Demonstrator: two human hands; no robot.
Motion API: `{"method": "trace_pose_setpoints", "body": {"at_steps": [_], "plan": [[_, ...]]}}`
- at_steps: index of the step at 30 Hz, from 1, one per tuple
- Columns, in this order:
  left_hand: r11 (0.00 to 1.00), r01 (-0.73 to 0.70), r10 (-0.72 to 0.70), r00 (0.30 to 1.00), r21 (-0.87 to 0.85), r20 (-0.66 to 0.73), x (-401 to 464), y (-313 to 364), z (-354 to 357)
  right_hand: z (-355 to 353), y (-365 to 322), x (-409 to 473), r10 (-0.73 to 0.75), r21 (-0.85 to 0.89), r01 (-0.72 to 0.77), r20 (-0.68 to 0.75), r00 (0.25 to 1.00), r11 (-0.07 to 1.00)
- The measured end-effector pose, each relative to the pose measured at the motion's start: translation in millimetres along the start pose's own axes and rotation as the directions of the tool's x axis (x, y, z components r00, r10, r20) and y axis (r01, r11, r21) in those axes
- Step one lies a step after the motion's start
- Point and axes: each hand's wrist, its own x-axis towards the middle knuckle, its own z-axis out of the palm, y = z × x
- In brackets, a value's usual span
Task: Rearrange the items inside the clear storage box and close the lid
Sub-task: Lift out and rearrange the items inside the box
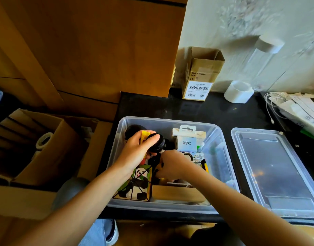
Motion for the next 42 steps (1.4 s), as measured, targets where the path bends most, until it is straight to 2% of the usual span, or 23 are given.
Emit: {"method": "trace_pose_setpoints", "body": {"at_steps": [3,7,14,17,21,27,30,32,35,39,42], "plan": [[1.0,0.001,-0.001,1.0,0.006,0.008,0.3,-0.4,-0.6,14.1,-1.7,3.3,0.032,0.064,-0.03,-0.036,0.999,0.998],[1.0,0.0,0.0,1.0,0.016,0.009,1.0,-1.6,-1.1,13.1,3.8,5.3,0.012,0.14,-0.023,0.078,0.997,0.99],[0.999,0.015,-0.015,1.0,0.038,-0.016,0.7,1.0,0.1,4.7,5.0,-0.1,-0.054,0.138,0.044,0.067,0.996,0.99],[0.999,0.034,-0.034,0.999,0.041,-0.015,-1.7,4.2,-0.2,-16.2,13.4,-9.3,-0.048,0.262,0.035,0.043,0.998,0.965],[0.996,0.043,-0.044,0.999,0.079,0.007,-4.9,7.6,-0.2,-40.6,25.6,-23.5,-0.067,0.527,0.064,-0.013,0.998,0.848],[0.965,-0.043,0.03,0.998,0.26,0.052,-9.9,14.9,10.2,-40.3,22.8,-26.1,-0.135,0.317,0.241,-0.324,0.936,0.917],[0.953,-0.055,0.034,0.997,0.298,0.075,-12.1,16.9,14.8,-34.5,18.2,-24.8,-0.155,0.138,0.231,-0.415,0.897,0.963],[0.953,-0.057,0.036,0.997,0.299,0.074,-12.8,15.0,15.0,-33.2,17.8,-26.0,-0.159,0.106,0.226,-0.44,0.884,0.968],[0.976,-0.039,0.026,0.998,0.216,0.062,-12.0,11.8,11.7,-39.6,27.9,-31.0,-0.129,0.143,0.197,-0.382,0.915,0.97],[0.987,-0.018,0.012,0.999,0.159,0.043,-7.2,8.1,7.6,-40.4,38.4,-38.2,-0.122,-0.023,0.12,-0.158,0.98,0.993],[0.989,-0.015,0.009,0.999,0.149,0.04,-6.3,5.9,8.0,-35.0,31.0,-35.8,-0.117,-0.097,0.113,-0.029,0.993,0.989]]}}
